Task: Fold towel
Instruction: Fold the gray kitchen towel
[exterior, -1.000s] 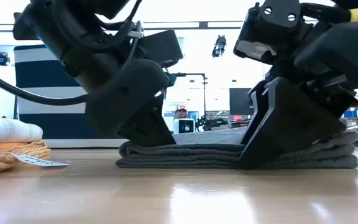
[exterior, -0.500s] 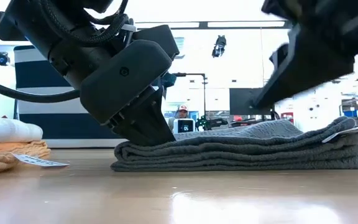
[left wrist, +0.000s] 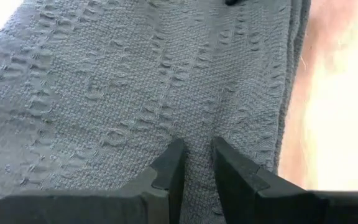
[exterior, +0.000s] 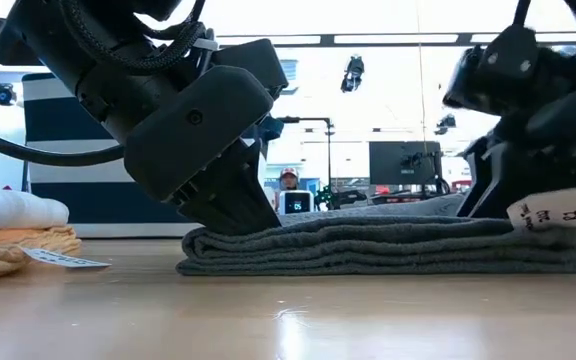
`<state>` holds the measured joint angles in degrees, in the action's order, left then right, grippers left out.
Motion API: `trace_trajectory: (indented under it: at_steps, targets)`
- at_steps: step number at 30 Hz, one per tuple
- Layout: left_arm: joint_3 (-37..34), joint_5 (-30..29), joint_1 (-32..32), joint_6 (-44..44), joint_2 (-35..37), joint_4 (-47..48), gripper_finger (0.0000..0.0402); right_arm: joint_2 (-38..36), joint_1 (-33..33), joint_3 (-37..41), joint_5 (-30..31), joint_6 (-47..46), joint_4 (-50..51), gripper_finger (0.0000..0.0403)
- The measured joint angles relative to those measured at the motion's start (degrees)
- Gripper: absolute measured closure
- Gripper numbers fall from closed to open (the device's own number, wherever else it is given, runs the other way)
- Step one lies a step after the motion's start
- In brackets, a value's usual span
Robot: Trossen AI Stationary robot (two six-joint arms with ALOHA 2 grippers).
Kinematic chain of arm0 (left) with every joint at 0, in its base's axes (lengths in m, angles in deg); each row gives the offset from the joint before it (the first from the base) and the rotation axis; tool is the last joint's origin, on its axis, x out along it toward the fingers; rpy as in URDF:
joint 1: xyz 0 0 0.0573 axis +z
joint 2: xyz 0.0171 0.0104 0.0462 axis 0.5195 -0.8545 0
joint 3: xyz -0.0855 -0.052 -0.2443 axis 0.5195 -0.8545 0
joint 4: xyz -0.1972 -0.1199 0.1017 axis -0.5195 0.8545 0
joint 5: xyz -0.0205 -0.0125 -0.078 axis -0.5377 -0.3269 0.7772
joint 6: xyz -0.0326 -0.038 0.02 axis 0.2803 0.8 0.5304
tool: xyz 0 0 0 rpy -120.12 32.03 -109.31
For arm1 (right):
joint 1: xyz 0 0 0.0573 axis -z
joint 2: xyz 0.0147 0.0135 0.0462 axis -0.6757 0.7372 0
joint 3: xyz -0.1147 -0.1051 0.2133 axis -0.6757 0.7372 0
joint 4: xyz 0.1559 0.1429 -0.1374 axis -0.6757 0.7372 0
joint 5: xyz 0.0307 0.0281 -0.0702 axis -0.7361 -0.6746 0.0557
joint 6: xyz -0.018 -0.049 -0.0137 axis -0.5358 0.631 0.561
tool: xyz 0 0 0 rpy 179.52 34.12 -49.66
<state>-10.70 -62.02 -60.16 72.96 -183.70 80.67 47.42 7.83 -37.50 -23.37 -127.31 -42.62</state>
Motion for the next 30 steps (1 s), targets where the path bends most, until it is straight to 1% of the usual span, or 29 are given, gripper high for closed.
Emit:
trace_trajectory:
  at_steps: [2,3,5,7,9,11,14,17,20,22,26,30]
  targets:
    - [-0.02,-0.01,0.0,0.04,-0.02,-0.04,0.0326,-2.01,-0.09,0.04,-1.05,2.05,0.85,0.027]
    - [-0.02,-0.01,0.0,0.07,-0.02,-0.04,0.0326,-3.12,-0.18,0.07,-0.55,3.24,1.11,0.027]
    - [-0.02,-0.02,0.0,-0.04,-0.02,-0.12,0.0326,-5.82,-0.08,0.08,2.98,4.7,2.15,0.027]
    - [-0.02,-0.02,0.02,-0.07,-0.02,-0.13,0.0326,-7.69,1.46,0.11,6.87,4.6,3.56,0.027]
    - [-0.04,-0.04,0.02,-0.07,-0.04,-0.2,0.0326,-8.25,3.54,1.19,8.1,4.01,4.77,0.027]
    - [-0.04,-0.15,0.01,-0.07,-0.04,-0.21,0.0326,-8.29,6.11,2.72,6.87,2.49,4.74,0.027]
    - [-0.04,-0.31,0.0,-0.07,-0.07,-0.26,0.0326,-7.1,10.21,6.13,3.38,-1.47,3.08,0.027]
    - [-0.04,-0.59,0.02,-0.07,-0.15,-0.46,0.0326,-5.23,12.63,9.92,2.48,-3.93,-2.9,0.027]
    - [-0.06,-0.77,0.0,-0.06,-0.15,-0.46,0.0326,-5.15,12.96,12.36,1.66,-2.92,-7.93,0.027]
    - [-0.07,-0.81,0.0,0.1,-0.15,-0.46,0.0326,-6.58,12.89,12.71,0.68,-1.74,-8.04,0.027]
    - [-0.07,-1.11,-0.02,0.11,-0.15,-0.65,0.0326,-11.7,12.54,13.08,-2.07,1.26,-6.3,0.027]
    - [0.24,-1.11,-0.02,-0.94,0.21,-0.17,0.0326,-16.57,12.7,13.39,0.76,3.5,-6.33,0.027]
